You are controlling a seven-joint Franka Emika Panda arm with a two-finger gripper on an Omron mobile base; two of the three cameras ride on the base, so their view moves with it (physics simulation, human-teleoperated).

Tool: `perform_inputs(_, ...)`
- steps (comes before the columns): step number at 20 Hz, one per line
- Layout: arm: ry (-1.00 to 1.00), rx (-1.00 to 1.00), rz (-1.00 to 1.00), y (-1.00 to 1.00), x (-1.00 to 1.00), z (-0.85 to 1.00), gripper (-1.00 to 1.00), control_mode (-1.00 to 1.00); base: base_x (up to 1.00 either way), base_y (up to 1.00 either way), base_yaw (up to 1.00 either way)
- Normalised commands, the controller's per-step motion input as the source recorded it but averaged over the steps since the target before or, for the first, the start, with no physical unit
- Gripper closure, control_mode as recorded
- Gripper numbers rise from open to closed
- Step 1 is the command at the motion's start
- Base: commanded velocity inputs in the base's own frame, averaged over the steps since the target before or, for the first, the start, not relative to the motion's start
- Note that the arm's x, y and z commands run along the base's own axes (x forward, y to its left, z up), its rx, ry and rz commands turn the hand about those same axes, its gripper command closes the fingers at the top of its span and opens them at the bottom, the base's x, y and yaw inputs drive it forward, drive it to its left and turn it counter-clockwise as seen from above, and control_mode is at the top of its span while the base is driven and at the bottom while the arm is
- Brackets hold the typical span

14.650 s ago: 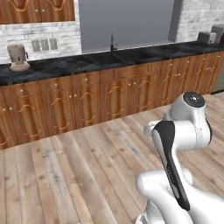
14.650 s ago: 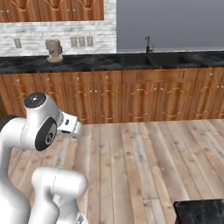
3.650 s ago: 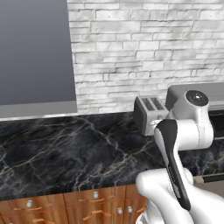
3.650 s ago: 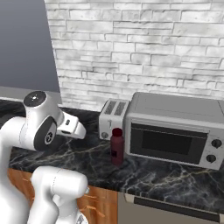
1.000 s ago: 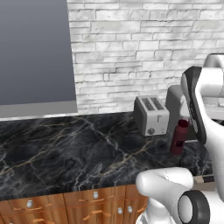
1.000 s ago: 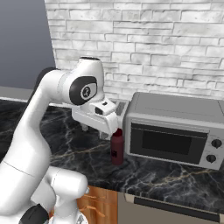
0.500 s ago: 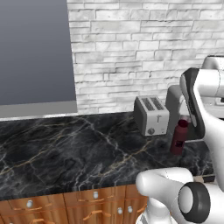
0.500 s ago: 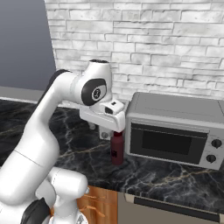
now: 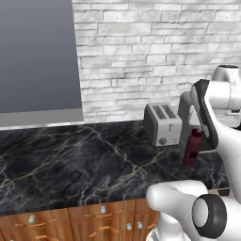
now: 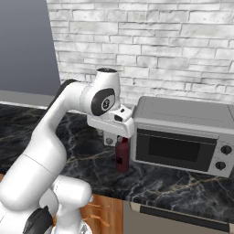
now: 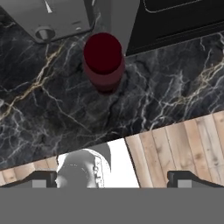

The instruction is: There is a wine glass and glass cup on the dining counter. Place the wine bottle next to the wine glass and the juice bottle next to the glass cup.

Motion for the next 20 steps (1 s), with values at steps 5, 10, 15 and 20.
perform_inputs(5, 0.00, 0.00, 0.02, -0.09, 0.26, -0.14, -1.00, -1.00, 0.00, 0.00, 0.00)
perform_inputs(10, 0.00, 0.00, 0.01, -0.09, 0.18, -0.12, -1.00, -1.00, 0.00, 0.00, 0.00)
perform_inputs(15, 0.00, 0.00, 0.00, -0.11, 0.20, -0.09, -1.00, -1.00, 0.00, 0.00, 0.00)
perform_inputs(20, 0.00, 0.00, 0.00, -0.11, 0.21, -0.05, -1.00, -1.00, 0.00, 0.00, 0.00)
